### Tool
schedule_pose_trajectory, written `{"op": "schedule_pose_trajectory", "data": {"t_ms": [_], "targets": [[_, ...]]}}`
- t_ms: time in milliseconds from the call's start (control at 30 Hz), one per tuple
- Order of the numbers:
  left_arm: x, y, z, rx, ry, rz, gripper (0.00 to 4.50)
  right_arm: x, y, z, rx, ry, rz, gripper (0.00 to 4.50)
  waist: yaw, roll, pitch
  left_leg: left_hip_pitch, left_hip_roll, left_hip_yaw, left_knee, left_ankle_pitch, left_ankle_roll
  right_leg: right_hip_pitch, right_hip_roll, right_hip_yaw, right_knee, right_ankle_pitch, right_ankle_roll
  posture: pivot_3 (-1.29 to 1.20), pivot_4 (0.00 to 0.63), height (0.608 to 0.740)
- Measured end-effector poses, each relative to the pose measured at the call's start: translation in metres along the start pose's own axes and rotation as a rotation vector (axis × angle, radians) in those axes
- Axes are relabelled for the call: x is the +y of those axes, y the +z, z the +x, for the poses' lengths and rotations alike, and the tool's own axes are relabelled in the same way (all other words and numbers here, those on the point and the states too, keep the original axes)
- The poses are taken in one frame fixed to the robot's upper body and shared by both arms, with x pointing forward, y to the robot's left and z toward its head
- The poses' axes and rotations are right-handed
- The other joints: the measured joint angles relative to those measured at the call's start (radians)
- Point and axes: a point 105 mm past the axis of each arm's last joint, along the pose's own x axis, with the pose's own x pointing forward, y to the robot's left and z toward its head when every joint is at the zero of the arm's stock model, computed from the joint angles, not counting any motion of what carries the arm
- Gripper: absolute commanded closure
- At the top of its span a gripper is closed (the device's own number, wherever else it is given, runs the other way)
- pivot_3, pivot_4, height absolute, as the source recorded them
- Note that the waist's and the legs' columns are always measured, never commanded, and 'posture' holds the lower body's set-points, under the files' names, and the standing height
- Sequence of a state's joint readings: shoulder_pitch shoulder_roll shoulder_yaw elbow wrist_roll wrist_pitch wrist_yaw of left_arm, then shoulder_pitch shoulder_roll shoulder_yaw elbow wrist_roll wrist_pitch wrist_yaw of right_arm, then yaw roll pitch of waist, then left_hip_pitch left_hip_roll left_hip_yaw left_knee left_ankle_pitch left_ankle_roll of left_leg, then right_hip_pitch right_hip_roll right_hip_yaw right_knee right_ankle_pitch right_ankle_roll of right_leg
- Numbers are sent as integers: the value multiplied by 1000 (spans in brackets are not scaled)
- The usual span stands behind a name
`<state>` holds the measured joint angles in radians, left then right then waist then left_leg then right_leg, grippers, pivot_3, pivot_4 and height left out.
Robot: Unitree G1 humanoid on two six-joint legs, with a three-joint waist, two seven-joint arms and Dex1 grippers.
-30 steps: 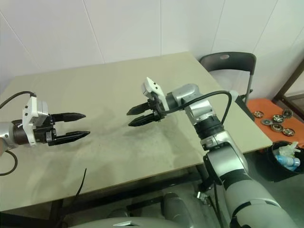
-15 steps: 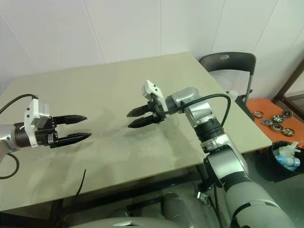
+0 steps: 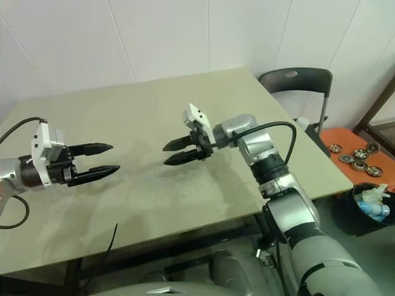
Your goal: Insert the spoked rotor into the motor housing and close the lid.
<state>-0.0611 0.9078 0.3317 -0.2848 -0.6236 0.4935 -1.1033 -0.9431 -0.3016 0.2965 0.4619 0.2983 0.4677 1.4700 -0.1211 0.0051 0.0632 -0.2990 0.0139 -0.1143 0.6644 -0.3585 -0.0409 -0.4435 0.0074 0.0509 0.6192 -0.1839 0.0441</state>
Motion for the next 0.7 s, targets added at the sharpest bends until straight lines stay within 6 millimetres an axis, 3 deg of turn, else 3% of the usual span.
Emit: {"op": "schedule_pose_trajectory", "data": {"t_ms": [700], "targets": [[-9, -3, -3, -33, 45, -24, 1059, 0, 4, 1, -1, 30, -14, 2248, 0, 0, 0, 1, 0, 0, 0, 0, 0, 1, 0, 0, 0, 0, 0, 0, 0, 740]]}}
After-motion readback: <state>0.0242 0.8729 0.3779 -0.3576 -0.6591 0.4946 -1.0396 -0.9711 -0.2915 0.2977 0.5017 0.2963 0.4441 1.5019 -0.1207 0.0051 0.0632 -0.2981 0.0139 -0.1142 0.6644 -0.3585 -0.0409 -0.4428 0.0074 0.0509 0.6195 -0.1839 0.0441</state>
